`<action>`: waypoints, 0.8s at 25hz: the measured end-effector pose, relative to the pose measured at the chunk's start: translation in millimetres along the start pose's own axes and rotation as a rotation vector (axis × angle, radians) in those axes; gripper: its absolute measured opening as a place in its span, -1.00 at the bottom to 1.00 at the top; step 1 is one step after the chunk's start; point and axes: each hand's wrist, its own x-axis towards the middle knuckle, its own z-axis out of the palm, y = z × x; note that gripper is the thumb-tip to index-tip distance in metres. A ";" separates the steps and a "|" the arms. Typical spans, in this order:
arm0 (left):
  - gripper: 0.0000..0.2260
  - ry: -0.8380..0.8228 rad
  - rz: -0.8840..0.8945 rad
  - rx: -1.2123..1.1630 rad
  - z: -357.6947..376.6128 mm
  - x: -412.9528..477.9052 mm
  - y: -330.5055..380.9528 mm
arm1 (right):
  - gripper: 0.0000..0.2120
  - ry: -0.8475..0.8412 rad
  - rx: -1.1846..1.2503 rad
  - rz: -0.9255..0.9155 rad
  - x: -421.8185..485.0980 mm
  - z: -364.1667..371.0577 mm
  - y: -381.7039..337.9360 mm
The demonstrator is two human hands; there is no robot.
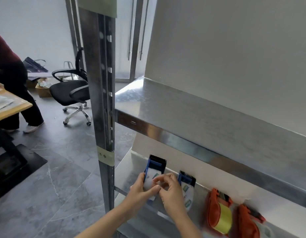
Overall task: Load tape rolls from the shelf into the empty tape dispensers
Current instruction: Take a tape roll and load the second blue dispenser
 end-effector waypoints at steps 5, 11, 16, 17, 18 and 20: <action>-0.51 -0.137 0.109 0.174 -31.3 -24.4 17.9 | -0.86 0.096 0.000 -0.046 -30.2 7.9 -33.6; -0.62 -0.170 0.252 0.303 -53.6 -68.1 35.6 | -0.87 0.296 -0.057 -0.141 -62.0 29.6 -76.5; -0.48 -0.167 0.266 0.313 -60.1 -98.1 52.2 | -0.86 0.480 -0.114 -0.131 -75.7 41.9 -102.1; -0.49 -0.191 0.277 0.318 -61.7 -101.6 57.5 | -0.87 0.508 -0.134 -0.151 -77.5 43.6 -106.0; -0.52 -0.227 0.283 0.288 -63.4 -104.0 62.3 | -0.87 0.534 -0.165 -0.177 -79.1 45.5 -109.2; -0.54 -0.322 0.235 0.150 -68.2 -106.2 72.9 | -0.86 0.566 -0.229 -0.217 -82.4 49.9 -114.8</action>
